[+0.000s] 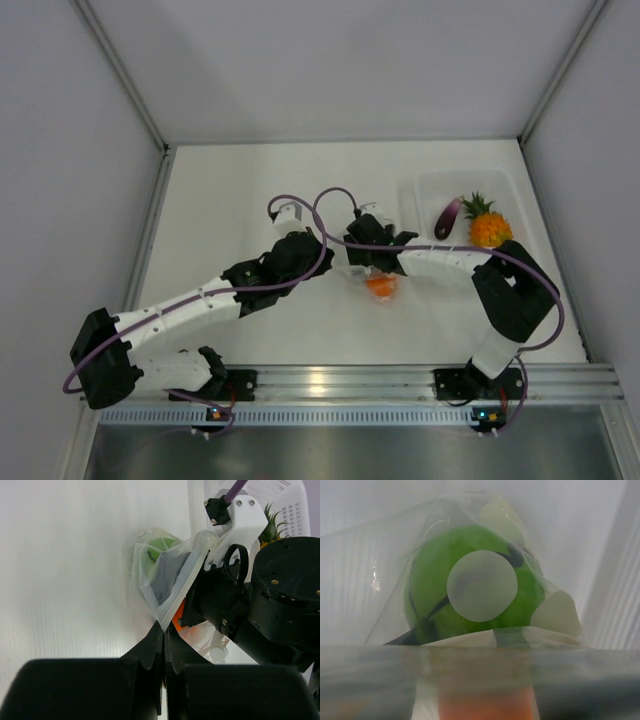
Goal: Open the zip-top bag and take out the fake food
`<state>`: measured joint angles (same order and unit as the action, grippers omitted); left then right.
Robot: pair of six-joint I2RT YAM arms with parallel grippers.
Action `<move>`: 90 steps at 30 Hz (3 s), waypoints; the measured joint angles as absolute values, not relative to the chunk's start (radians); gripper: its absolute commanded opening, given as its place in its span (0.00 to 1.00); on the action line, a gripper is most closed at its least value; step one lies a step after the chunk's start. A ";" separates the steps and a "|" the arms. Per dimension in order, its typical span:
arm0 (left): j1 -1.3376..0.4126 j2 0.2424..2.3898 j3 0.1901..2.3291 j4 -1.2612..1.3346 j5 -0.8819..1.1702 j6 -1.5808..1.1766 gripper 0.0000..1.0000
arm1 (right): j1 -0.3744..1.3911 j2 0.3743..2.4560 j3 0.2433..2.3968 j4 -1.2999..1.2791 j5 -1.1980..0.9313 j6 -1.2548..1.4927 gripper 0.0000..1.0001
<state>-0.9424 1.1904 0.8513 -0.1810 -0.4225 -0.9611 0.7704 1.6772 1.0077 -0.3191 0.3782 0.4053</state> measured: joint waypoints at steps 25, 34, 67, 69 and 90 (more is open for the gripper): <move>-0.936 1.192 0.887 -0.180 -0.382 -0.891 0.00 | 0.749 1.703 1.032 -0.094 0.392 0.419 0.95; -0.935 1.192 0.887 -0.181 -0.378 -0.887 0.00 | 0.748 1.729 1.021 -0.064 0.390 0.419 0.91; -0.930 1.160 0.925 -0.214 -0.543 -0.810 0.00 | 0.794 1.449 0.833 0.096 0.269 0.430 0.52; -0.930 1.158 0.932 -0.220 -0.556 -0.799 0.00 | 0.819 1.401 0.808 0.081 0.254 0.430 0.52; -0.939 1.113 0.918 -0.231 -0.485 -0.789 0.00 | 0.849 1.071 0.704 0.134 0.037 0.514 0.51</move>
<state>-0.9386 1.1126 0.9176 -0.2314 -0.4847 -0.7887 0.8490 1.0710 0.7044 0.1345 0.0372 0.5140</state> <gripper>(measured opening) 0.023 0.787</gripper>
